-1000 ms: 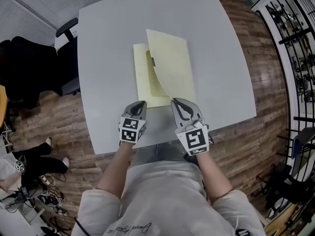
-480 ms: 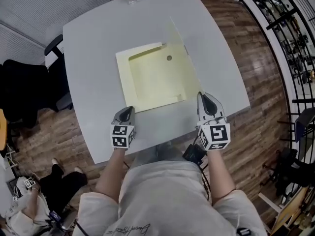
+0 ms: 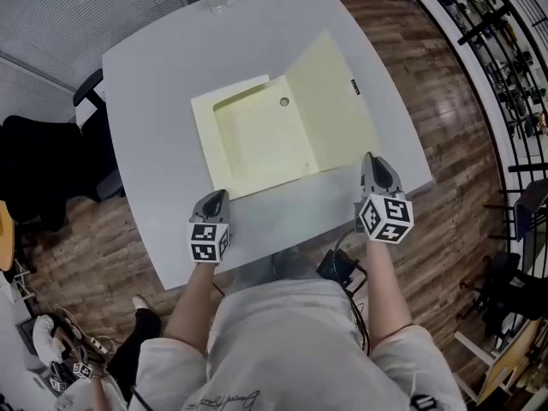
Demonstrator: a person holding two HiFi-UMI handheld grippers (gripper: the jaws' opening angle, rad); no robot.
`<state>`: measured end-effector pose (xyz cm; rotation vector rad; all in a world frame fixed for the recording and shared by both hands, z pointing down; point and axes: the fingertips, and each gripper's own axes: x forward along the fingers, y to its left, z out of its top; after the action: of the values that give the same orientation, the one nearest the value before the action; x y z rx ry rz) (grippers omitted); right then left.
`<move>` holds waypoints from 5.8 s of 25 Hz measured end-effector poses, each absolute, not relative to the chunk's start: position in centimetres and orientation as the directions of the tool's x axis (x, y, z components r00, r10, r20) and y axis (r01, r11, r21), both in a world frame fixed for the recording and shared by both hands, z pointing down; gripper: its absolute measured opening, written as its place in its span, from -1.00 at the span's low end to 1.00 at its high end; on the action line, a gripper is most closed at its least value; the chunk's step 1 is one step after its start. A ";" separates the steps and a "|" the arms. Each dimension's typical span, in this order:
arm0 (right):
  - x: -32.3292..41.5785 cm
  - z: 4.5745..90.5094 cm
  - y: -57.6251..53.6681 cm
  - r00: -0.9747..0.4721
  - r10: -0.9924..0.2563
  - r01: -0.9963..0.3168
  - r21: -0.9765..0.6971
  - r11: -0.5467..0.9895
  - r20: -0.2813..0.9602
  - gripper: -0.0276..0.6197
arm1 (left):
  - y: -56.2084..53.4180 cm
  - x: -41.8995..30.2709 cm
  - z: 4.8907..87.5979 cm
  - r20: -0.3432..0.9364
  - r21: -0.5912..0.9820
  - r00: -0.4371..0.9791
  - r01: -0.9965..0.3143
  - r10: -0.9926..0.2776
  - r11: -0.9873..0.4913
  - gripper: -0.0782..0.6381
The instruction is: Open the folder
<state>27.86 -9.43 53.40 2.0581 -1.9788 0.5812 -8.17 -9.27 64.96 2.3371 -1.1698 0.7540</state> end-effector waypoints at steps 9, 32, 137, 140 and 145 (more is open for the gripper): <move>33.3 58.8 -9.6 0.095 -0.849 -0.949 -0.210 -0.235 0.520 -0.84 | -9.6 -8.5 65.0 0.635 0.123 0.500 -0.818 -0.589 -0.562 -0.76; 36.8 69.7 -5.7 0.149 -0.643 -0.870 -0.209 -0.446 0.751 -0.69 | -11.2 -10.4 64.9 0.659 0.060 0.465 -0.816 -0.591 -0.575 -0.76; 3.1 45.7 -5.3 -0.591 -0.717 -0.807 -0.274 0.524 0.369 -0.85 | -4.6 -3.5 44.3 0.298 0.169 0.680 -0.728 -0.670 -0.664 -0.76; 3.0 45.5 -5.5 -0.591 -0.716 -0.807 -0.276 0.522 0.372 -0.85 | -4.7 -3.7 44.2 0.297 0.168 0.678 -0.731 -0.672 -0.662 -0.76; 2.8 45.4 -5.8 -0.591 -0.715 -0.806 -0.283 0.519 0.373 -0.85 | -5.1 -4.0 43.8 0.297 0.163 0.674 -0.734 -0.676 -0.659 -0.76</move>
<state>2.76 -5.75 45.36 1.2951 -2.5496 0.6399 -4.02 -5.13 43.75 2.6198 -1.1286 0.3063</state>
